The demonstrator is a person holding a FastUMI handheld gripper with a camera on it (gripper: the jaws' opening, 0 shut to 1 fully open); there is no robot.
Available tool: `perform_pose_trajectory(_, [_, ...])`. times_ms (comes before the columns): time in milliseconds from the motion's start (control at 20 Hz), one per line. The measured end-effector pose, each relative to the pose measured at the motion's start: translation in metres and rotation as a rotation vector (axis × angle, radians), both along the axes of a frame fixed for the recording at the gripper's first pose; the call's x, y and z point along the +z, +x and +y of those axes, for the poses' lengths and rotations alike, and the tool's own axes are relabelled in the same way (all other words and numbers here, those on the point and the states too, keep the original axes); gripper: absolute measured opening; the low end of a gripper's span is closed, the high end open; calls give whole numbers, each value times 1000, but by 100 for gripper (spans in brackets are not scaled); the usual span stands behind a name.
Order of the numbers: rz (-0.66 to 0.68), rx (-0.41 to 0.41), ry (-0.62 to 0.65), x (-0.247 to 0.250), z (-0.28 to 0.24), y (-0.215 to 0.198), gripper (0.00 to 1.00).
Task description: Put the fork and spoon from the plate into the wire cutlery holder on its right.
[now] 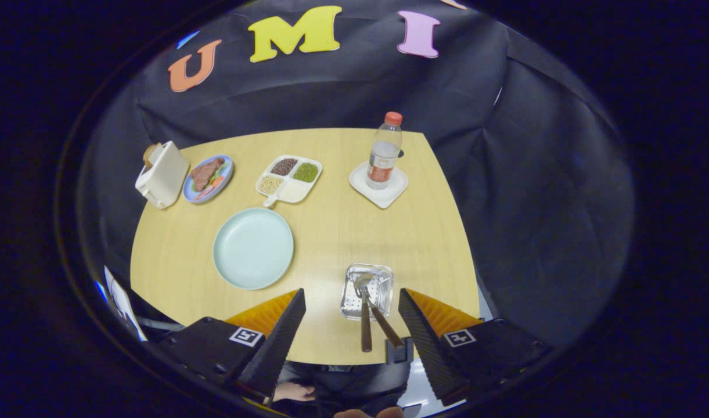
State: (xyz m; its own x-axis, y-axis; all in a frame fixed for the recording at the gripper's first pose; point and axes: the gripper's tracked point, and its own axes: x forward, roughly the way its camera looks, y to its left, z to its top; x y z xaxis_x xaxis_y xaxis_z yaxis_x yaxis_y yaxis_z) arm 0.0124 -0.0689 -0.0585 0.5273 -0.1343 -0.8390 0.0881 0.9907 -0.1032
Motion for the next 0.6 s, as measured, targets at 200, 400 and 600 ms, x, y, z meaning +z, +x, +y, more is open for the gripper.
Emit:
perform_pose_trajectory(200, [-268,55,12,36,23,20,96])
perform_pose_trajectory(400, [-607,127,5,90,56,19,96])
perform_pose_trajectory(600, [-811,130,-6,114,77,0,96])
